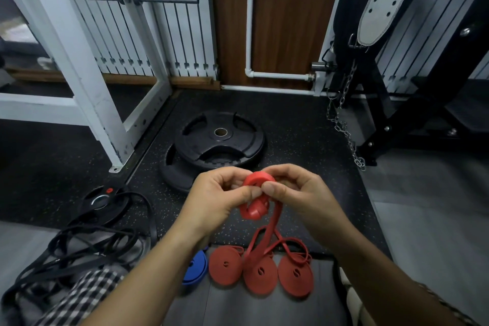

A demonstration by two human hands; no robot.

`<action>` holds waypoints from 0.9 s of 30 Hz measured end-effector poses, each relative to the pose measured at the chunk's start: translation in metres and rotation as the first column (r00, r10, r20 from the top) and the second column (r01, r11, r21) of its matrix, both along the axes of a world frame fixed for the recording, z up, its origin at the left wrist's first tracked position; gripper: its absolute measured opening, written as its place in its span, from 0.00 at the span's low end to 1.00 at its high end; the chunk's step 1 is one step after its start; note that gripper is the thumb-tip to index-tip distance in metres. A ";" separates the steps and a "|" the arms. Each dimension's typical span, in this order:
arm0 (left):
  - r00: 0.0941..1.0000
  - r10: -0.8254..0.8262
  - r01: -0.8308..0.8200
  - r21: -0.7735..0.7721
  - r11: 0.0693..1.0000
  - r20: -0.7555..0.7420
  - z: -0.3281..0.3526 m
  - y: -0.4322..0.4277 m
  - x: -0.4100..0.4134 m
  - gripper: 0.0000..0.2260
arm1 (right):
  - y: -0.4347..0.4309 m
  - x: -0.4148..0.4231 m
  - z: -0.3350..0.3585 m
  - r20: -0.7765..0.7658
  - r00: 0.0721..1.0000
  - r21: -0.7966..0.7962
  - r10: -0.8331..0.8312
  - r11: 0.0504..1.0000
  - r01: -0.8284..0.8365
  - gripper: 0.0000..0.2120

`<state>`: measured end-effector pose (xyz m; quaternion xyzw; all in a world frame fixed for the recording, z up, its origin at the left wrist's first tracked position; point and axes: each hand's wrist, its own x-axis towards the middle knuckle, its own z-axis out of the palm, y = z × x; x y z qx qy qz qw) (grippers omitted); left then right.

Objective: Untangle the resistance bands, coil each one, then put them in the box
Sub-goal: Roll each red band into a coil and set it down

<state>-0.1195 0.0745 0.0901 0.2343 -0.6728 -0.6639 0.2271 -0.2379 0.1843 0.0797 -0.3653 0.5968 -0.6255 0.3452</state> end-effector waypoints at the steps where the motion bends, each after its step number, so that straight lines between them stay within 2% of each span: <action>1: 1.000 0.027 -0.026 0.016 1.000 -0.012 -0.001 0.001 -0.001 0.07 | 0.000 0.000 0.001 0.028 1.000 -0.011 -0.005 1.000 0.006 0.13; 6: 0.997 0.061 -0.056 0.101 0.993 -0.048 0.000 0.005 -0.006 0.07 | 0.000 0.000 0.000 -0.093 0.988 -0.056 -0.122 0.991 0.118 0.10; 8: 0.997 0.058 -0.051 0.128 0.990 -0.055 0.000 0.006 -0.007 0.08 | 0.002 0.000 -0.002 -0.096 0.985 -0.069 -0.145 0.988 0.139 0.09; 14: 0.978 0.179 -0.134 0.331 0.934 -0.107 -0.002 0.009 -0.012 0.09 | 0.001 0.005 -0.010 -0.098 0.990 -0.039 -0.103 0.994 0.099 0.12; 20: 0.952 0.254 -0.138 0.497 0.857 -0.173 -0.002 0.009 -0.014 0.08 | -0.001 0.011 -0.011 0.107 0.994 -0.080 -0.013 0.997 0.022 0.14; 24: 0.943 0.279 -0.142 0.535 0.833 -0.183 -0.005 0.007 -0.015 0.07 | -0.002 0.009 -0.012 0.094 0.996 -0.051 -0.004 0.999 0.009 0.13; 27: 0.968 0.213 -0.117 0.508 0.854 -0.135 -0.007 0.005 -0.013 0.08 | -0.001 0.001 -0.012 0.080 0.997 0.001 -0.012 1.000 0.012 0.11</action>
